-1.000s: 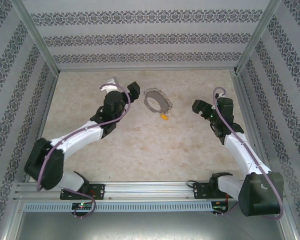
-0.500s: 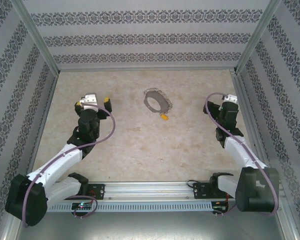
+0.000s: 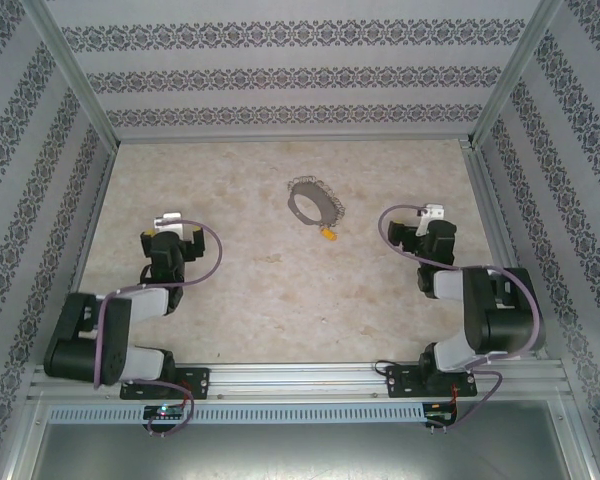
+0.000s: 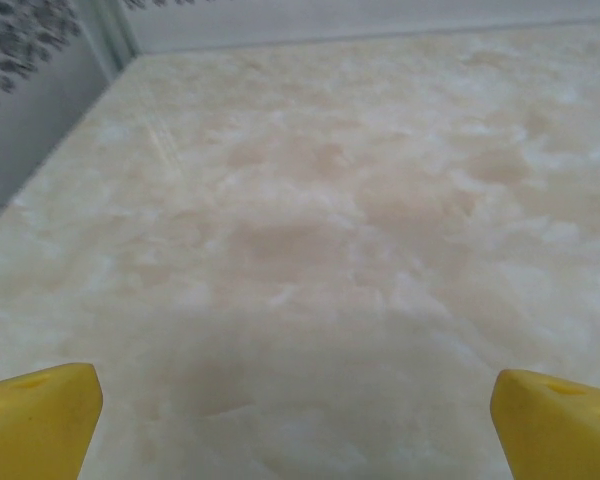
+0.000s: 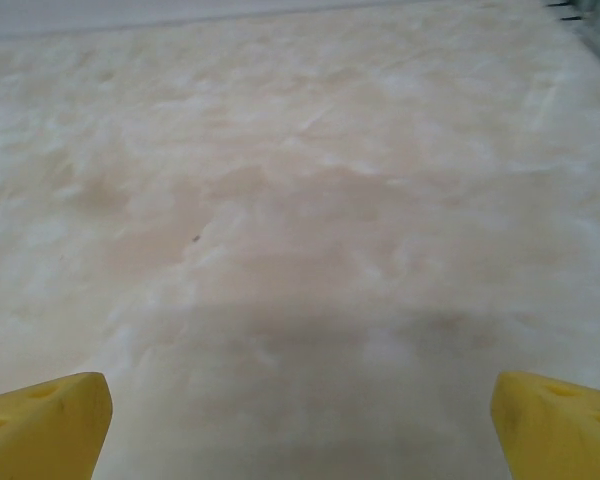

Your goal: Put the keys on the keyring

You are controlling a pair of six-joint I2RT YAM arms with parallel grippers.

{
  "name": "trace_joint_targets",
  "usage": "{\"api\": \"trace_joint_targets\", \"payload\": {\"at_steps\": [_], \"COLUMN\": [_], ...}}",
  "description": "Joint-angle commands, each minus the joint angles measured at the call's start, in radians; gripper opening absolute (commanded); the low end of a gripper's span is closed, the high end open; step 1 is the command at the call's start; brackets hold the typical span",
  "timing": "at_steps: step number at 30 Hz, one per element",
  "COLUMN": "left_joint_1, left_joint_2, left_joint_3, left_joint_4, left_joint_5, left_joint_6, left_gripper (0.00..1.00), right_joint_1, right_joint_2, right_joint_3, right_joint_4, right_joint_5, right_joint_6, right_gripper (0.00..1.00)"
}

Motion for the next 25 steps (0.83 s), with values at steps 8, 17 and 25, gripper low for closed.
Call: {"api": "trace_joint_targets", "payload": {"at_steps": [8,17,25], "left_joint_1": [0.044,0.062,0.062], "left_joint_2": [0.164,0.166,0.166], "left_joint_3": [0.091,0.097,0.098], "left_joint_4": [0.088,0.077,0.078], "left_joint_5": [0.193,0.228,0.229], "left_joint_6": [-0.002,-0.007,-0.007], "left_gripper": [1.0,1.0,1.0], "right_joint_1": [0.031,0.035,0.041], "right_joint_2": [-0.011,-0.009,-0.012], "right_joint_3": [-0.001,0.003,0.001], "right_joint_4": [0.121,0.116,0.117], "right_joint_5": [0.029,0.035,0.044], "right_joint_6": [-0.04,-0.045,-0.049], "right_gripper": [0.98,0.98,0.98]}}
